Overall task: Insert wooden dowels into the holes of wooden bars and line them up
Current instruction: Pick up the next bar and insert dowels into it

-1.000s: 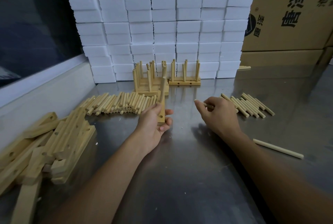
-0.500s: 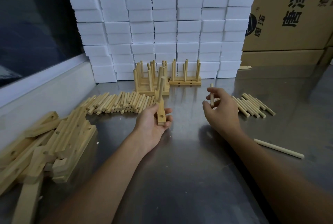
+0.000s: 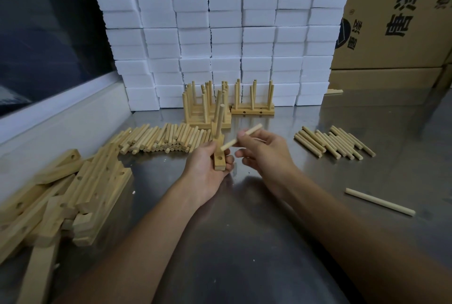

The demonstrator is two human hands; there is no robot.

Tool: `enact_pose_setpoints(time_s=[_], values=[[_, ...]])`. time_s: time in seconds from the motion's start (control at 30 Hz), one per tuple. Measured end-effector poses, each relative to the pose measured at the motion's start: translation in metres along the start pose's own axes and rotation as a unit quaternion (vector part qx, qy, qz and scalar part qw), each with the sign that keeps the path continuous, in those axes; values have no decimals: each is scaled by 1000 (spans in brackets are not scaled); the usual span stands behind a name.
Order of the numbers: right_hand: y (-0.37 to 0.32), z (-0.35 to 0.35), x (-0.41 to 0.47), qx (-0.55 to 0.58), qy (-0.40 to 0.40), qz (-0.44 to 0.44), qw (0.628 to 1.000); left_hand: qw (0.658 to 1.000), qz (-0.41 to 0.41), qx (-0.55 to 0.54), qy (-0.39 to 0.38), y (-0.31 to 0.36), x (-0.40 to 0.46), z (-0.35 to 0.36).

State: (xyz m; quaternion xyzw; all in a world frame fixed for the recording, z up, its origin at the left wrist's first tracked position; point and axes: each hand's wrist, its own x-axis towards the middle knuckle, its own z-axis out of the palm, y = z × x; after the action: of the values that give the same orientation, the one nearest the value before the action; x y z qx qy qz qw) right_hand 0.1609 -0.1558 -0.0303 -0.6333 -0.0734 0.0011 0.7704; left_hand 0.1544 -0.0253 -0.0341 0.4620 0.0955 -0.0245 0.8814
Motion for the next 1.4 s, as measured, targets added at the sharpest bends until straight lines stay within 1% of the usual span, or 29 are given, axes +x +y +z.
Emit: enact_pose_setpoints(time_s=[0.07, 0.13, 0.2, 0.33, 0.43, 0.53, 0.6, 0.67, 0.77, 0.87, 0.93, 1.1, 1.23, 1.3, 1.4], values=[[2, 7, -4, -48, -26, -27, 998, 1000, -2, 5, -2, -1, 1, -1], [3, 9, -6, -71, -33, -60, 995, 1000, -3, 6, -2, -1, 2, -2], [2, 9, -6, -80, -23, -83, 993, 1000, -2, 9, 2, -1, 2, -2], [3, 8, -5, -170, -8, -149, 974, 1000, -1, 5, 3, -2, 3, -3], [2, 11, -7, -240, -29, -209, 947, 1000, -1, 4, 0, -1, 3, -4], [2, 14, -8, -328, -62, -276, 901, 1000, -4, -4, 12, -1, 2, -6], [4, 16, -9, -364, -70, -295, 881, 1000, -10, -17, 18, -1, 2, -7], [5, 17, -8, -364, -64, -289, 883, 999, -13, -17, 24, -2, 3, -6], [7, 17, -8, -343, -49, -276, 896, 1000, -8, -4, 23, -2, 5, -7], [9, 17, -7, -328, -7, -254, 910, 1000, -13, 8, 3, -2, 6, -8], [11, 17, -7, -323, 7, -247, 914, 1000, -14, 8, -1, -2, 6, -8], [11, 18, -8, -325, -21, -256, 910, 1000, -15, -9, 6, -1, 4, -8], [12, 16, -7, -321, -27, -256, 911, 999, -21, -30, -13, 0, 2, -7], [12, 14, -7, -316, -19, -260, 912, 998, -31, -40, -35, 0, 2, -7], [11, 10, -5, -315, 14, -269, 910, 997, -36, -29, -64, 1, 2, -7]])
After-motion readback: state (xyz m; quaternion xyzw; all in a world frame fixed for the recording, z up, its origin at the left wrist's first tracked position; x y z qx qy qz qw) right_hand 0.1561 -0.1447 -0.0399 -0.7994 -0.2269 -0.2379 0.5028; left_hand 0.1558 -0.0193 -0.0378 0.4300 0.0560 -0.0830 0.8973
